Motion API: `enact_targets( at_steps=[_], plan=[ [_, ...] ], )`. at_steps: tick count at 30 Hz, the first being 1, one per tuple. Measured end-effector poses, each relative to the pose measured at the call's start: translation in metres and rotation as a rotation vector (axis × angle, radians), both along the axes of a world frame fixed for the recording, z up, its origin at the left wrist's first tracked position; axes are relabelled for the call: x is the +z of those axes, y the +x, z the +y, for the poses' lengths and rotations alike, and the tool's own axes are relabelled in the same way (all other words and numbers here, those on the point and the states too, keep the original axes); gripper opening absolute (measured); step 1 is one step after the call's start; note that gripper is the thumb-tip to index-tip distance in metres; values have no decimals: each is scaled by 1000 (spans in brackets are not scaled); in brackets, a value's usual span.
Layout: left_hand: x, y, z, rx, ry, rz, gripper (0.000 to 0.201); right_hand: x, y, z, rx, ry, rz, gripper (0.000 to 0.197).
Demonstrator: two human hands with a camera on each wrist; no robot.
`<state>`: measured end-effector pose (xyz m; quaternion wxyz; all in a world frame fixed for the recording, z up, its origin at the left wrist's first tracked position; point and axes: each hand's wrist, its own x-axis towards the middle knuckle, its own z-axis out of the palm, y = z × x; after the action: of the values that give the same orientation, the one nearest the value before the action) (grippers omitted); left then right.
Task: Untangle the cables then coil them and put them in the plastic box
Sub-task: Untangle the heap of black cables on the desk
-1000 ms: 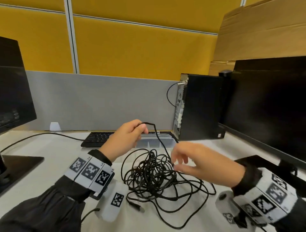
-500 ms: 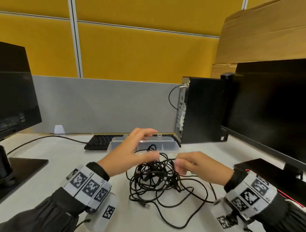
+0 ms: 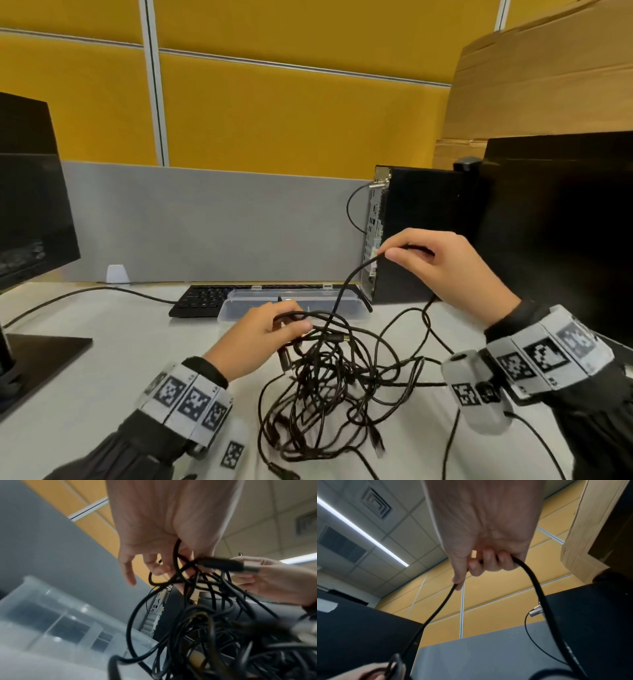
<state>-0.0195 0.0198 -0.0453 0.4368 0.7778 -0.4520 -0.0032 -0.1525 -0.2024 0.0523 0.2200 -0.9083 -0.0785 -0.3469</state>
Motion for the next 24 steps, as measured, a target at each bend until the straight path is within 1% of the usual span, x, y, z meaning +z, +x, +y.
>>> enact_targets(
  at_steps=[1,2,5,7,10,12,13,16,19,21,23,24],
  plan=[
    [-4,-1,0,27,-29,6,33,1,2,1,9,-8,4,14],
    [-7,-3,0,40,-71,18,34,2,4,2,20,-14,5,14],
    [-8,-13,-1,8,-225,144,28,4,10,6,32,-51,0,15],
    [-6,-20,-2,-32,-272,228,27,4,15,12,18,-144,24,16],
    [-2,-28,-4,-56,-284,251,24,-1,27,27,26,-367,137,25],
    [-2,-29,-3,-56,-301,243,25,-10,38,39,62,-469,241,20],
    [-2,-28,-2,-46,-315,239,25,-14,43,43,90,-487,285,18],
    [-4,-27,3,-3,-361,300,21,-20,52,48,170,-422,340,18],
    [-4,-22,7,54,-437,360,20,-20,54,47,212,-287,295,21],
    [-5,-18,10,96,-475,381,22,-20,55,45,193,-187,257,25],
    [-6,-15,12,124,-507,424,24,-18,52,45,131,-161,214,26],
    [-6,-15,13,133,-533,454,24,-17,47,47,102,-164,167,22]
  ],
)
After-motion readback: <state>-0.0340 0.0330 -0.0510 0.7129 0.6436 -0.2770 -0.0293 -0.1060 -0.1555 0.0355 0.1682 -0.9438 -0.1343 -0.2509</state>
